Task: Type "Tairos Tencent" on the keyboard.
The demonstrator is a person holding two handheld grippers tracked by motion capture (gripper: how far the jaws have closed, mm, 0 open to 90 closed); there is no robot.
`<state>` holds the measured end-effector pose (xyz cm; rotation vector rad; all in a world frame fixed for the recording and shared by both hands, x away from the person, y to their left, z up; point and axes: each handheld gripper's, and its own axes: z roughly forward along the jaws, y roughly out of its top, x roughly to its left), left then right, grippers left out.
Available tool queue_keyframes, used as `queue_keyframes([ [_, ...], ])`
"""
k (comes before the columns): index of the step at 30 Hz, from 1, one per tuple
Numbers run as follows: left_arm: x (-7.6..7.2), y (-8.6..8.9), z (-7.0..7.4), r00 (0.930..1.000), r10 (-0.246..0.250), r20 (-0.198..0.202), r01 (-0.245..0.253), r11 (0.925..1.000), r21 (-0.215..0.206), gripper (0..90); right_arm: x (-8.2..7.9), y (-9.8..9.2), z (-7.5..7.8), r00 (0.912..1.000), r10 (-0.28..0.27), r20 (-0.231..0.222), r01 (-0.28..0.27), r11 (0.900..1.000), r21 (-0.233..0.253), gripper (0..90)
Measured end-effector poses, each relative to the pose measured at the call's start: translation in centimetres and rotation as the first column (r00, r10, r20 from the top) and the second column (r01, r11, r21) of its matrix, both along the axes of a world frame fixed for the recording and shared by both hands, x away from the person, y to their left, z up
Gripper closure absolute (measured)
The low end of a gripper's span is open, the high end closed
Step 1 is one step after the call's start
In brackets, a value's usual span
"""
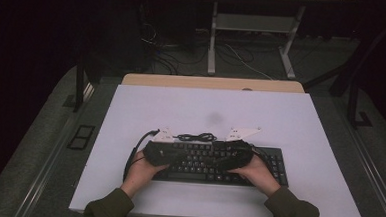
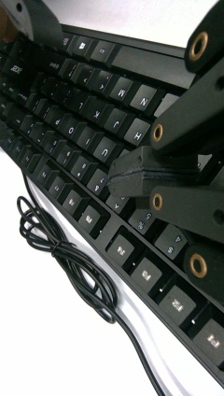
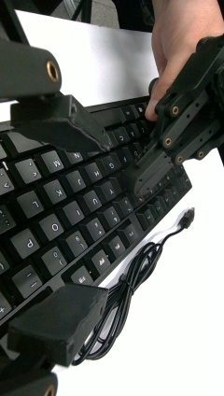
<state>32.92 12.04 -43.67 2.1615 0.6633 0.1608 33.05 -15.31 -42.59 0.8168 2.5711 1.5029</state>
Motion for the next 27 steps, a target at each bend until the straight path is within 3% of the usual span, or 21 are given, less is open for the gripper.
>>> queue_keyframes([
  [2,0.0,-0.2,-0.1,1.0000,-0.007,-0.004,0.007,0.9998,0.017,89.4,0.0,0.0,0.0,1.0000,-0.003,-0.002,0.003,1.000,0.002,23.6],
  [9,0.0,-0.2,0.0,0.9999,-0.011,-0.004,0.012,0.9998,0.016,89.4,0.1,-0.2,0.1,1.0000,-0.009,0.000,0.009,1.000,0.008,23.7],
  [15,-0.2,0.1,0.3,1.0000,-0.004,-0.001,0.004,0.9999,-0.016,89.0,0.2,-0.3,0.2,0.9999,-0.012,0.005,0.012,1.000,0.012,23.6],
  [27,-0.4,0.6,0.9,0.9998,0.017,0.005,-0.016,0.9982,-0.058,64.8,0.5,-1.2,0.2,0.9997,-0.023,0.001,0.023,0.999,0.029,21.9],
])
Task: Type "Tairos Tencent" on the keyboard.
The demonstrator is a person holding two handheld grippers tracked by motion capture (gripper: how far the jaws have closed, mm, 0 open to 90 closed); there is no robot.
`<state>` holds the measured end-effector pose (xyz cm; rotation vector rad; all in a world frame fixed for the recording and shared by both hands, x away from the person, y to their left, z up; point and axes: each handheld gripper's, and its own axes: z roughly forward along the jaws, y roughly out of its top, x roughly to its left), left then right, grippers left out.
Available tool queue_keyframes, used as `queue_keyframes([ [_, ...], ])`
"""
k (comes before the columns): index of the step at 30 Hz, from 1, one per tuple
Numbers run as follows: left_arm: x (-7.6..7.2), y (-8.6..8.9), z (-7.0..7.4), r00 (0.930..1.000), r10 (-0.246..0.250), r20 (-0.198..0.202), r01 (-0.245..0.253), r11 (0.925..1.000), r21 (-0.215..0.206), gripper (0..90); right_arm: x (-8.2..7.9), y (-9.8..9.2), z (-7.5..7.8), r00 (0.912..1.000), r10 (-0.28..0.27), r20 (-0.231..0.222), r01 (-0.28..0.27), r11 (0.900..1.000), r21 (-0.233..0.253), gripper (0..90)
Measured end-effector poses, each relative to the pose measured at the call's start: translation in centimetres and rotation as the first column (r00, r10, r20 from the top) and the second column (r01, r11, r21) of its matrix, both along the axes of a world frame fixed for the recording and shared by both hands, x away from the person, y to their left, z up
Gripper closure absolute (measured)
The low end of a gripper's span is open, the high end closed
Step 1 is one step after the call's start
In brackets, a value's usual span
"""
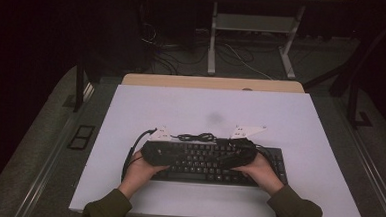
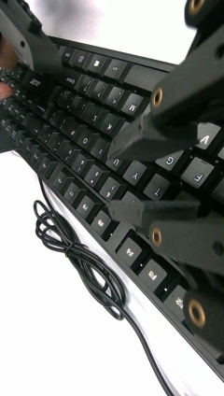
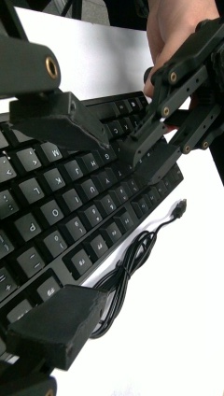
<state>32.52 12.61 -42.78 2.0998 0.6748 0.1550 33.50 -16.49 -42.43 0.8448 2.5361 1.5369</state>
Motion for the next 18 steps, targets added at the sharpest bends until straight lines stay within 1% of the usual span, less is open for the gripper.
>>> queue_keyframes([
  [2,-0.1,0.2,0.1,1.0000,0.001,0.004,-0.001,1.0000,-0.002,59.7,0.0,-0.3,0.0,1.0000,-0.006,0.007,0.006,1.000,-0.004,21.5],
  [5,-0.2,0.5,0.2,1.0000,0.004,0.004,-0.003,0.9999,-0.013,52.2,0.0,-0.7,0.1,0.9997,-0.020,0.011,0.020,1.000,0.001,21.0],
  [8,-0.4,0.8,0.2,0.9999,0.007,0.011,-0.007,0.9999,-0.013,44.7,-0.2,-1.3,0.2,0.9994,-0.027,0.020,0.027,1.000,-0.003,20.7],
  [13,-0.8,1.5,0.4,0.9997,0.016,0.021,-0.015,0.9996,-0.024,33.2,-0.6,-2.4,0.6,0.9983,-0.051,0.029,0.051,0.999,0.011,20.1],
  [16,-1.2,2.1,0.5,0.9992,0.024,0.032,-0.023,0.9994,-0.027,27.9,-0.8,-3.3,0.7,0.9975,-0.063,0.030,0.063,0.998,0.018,20.0],
  [18,-1.4,2.4,0.6,0.9990,0.031,0.032,-0.030,0.9991,-0.031,24.8,-1.0,-3.7,0.7,0.9970,-0.071,0.031,0.071,0.997,0.019,19.8],
])
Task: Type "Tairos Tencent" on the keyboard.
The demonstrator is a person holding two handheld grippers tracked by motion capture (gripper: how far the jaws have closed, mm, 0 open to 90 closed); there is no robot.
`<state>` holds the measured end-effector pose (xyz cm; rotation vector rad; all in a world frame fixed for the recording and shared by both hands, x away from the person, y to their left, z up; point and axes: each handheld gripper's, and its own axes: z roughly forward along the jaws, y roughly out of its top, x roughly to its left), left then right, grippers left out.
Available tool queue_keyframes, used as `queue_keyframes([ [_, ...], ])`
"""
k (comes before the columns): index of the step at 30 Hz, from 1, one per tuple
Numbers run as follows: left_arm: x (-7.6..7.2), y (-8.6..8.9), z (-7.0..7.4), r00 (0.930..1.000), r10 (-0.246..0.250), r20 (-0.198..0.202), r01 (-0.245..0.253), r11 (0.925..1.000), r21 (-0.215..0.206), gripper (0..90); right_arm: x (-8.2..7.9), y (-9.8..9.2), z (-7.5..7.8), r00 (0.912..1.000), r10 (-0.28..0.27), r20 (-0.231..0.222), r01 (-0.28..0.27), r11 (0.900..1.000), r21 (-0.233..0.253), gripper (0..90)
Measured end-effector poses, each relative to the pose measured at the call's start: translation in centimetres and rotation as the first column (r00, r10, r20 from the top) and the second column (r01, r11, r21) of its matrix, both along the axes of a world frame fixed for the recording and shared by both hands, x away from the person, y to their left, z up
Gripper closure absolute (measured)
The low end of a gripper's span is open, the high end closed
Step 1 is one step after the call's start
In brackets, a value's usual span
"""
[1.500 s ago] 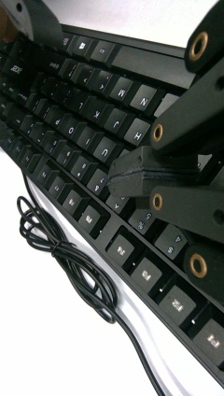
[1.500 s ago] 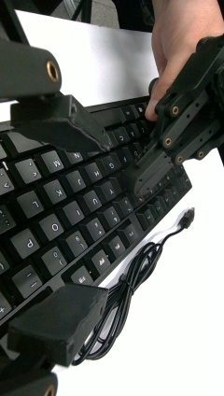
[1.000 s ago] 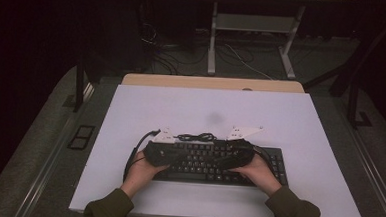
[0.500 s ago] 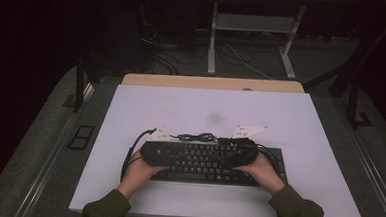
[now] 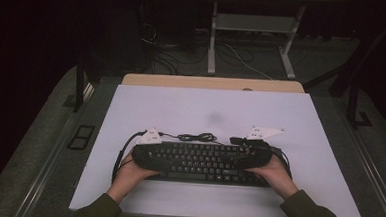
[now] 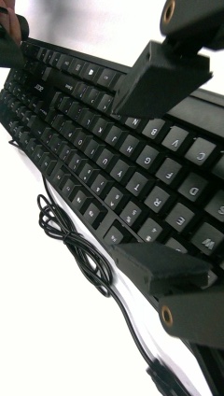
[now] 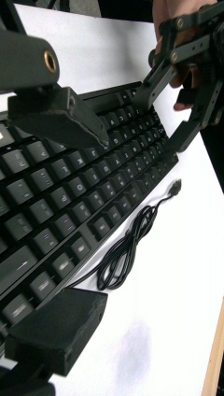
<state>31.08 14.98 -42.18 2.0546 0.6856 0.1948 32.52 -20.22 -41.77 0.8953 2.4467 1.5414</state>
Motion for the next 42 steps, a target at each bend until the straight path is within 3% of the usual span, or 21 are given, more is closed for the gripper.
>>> queue_keyframes([
  [18,-1.4,1.8,0.3,0.9993,0.035,0.013,-0.035,0.9993,-0.016,14.5,-2.1,-3.8,-0.2,0.9992,-0.039,-0.001,0.039,0.999,0.002,19.0],
  [26,-2.0,2.8,0.3,0.9987,0.045,0.023,-0.044,0.9983,-0.039,13.4,-3.5,-6.0,-0.5,0.9982,-0.060,-0.005,0.060,0.998,-0.001,19.0],
  [42,-2.6,3.6,0.2,0.9985,0.049,0.024,-0.048,0.9982,-0.036,13.3,-5.1,-9.8,-1.1,0.9928,-0.120,0.000,0.120,0.993,-0.003,18.9],
])
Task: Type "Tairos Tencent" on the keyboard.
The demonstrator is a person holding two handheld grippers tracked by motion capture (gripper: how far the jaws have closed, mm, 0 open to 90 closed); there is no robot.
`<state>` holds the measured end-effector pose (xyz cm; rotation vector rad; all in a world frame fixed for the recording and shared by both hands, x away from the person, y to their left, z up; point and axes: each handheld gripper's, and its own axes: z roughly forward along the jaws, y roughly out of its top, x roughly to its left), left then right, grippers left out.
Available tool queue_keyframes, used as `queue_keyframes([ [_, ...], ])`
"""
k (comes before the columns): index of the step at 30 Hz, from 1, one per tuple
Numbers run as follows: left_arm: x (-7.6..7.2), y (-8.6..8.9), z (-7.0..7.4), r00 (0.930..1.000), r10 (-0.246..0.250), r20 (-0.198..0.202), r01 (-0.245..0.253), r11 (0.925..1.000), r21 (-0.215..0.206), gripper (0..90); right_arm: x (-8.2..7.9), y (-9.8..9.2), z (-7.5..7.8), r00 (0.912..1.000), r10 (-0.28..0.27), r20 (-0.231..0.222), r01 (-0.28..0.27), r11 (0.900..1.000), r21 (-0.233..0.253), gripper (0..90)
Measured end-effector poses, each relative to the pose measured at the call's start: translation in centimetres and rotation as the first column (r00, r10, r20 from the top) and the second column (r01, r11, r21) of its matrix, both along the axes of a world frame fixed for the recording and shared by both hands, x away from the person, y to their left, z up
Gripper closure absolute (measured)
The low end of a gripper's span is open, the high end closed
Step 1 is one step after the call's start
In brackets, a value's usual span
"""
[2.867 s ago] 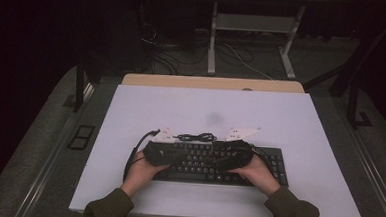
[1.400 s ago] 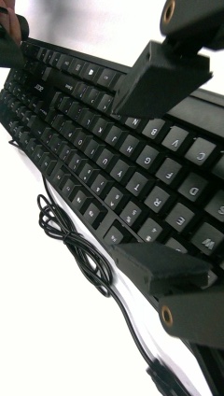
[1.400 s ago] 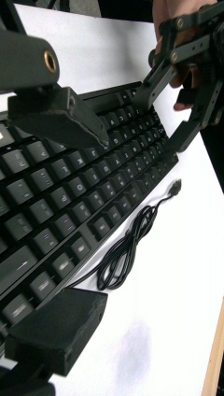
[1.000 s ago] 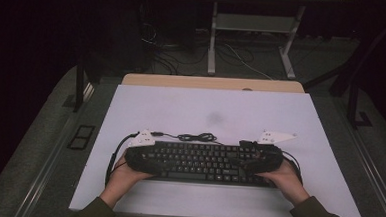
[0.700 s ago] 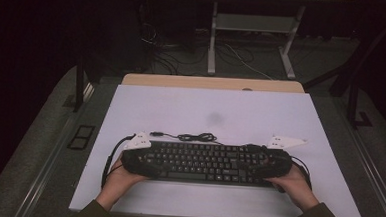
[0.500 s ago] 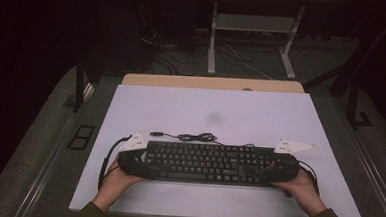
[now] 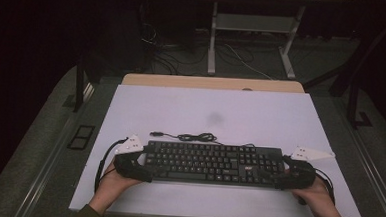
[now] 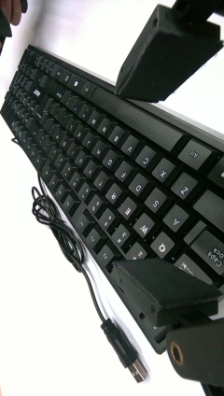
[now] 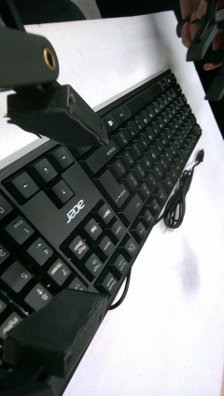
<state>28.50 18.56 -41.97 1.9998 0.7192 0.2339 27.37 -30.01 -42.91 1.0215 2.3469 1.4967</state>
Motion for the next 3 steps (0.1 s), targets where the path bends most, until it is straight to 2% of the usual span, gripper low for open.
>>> queue_keyframes([
  [3,0.03,0.02,0.02,1.0000,0.004,0.004,-0.004,1.0000,0.001,13.2,0.07,-0.04,-0.09,1.0000,-0.003,-0.001,0.003,1.000,-0.002,18.8],
])
